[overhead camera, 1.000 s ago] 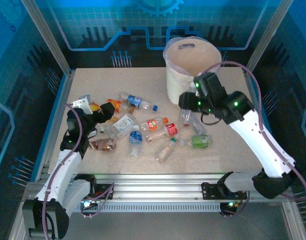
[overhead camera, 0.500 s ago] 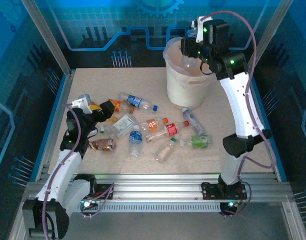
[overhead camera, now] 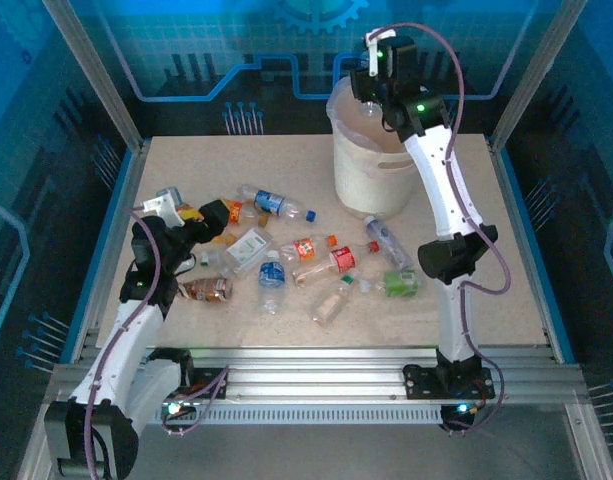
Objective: Put the plastic bottles in the bin
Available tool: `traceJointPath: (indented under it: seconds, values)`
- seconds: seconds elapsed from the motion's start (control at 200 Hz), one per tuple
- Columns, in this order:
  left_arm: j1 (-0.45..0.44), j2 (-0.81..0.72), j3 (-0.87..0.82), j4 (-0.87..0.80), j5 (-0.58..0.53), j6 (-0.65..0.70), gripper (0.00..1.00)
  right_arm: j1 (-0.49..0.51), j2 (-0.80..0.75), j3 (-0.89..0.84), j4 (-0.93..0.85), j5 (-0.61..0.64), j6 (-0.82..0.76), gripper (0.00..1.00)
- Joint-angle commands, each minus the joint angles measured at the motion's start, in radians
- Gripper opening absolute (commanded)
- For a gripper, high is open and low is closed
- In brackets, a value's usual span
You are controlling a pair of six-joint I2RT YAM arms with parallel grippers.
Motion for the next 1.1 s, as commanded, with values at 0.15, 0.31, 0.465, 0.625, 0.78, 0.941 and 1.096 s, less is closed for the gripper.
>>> traceJointPath:
  seconds: [0.15,0.31,0.465,0.625,0.78,0.941,1.096]
  values:
    - [-0.006,0.009,0.037,-0.004,0.019,0.004,0.99,-0.022,0.085,0.018,0.011,0.033,-0.005,0.31]
    - [-0.006,0.012,0.037,-0.014,0.014,0.020,0.99,-0.032,0.091,-0.041,0.009,0.009,0.009,0.31]
    - [-0.006,0.019,0.039,-0.020,0.010,0.035,0.99,-0.039,0.096,-0.083,-0.027,-0.008,0.005,0.32]
    - [-0.006,0.029,0.045,-0.021,0.004,0.042,0.99,-0.055,0.095,-0.123,-0.058,-0.042,0.005,0.34]
    - [-0.006,0.031,0.050,-0.026,0.002,0.044,0.99,-0.067,0.100,-0.140,-0.087,-0.072,0.001,0.38]
    - [-0.006,0.027,0.053,-0.037,0.001,0.050,0.99,-0.081,0.113,-0.142,-0.115,-0.092,-0.002,0.42]
    - [-0.006,0.019,0.051,-0.044,-0.004,0.052,0.99,-0.106,0.113,-0.153,-0.143,-0.125,0.009,0.44]
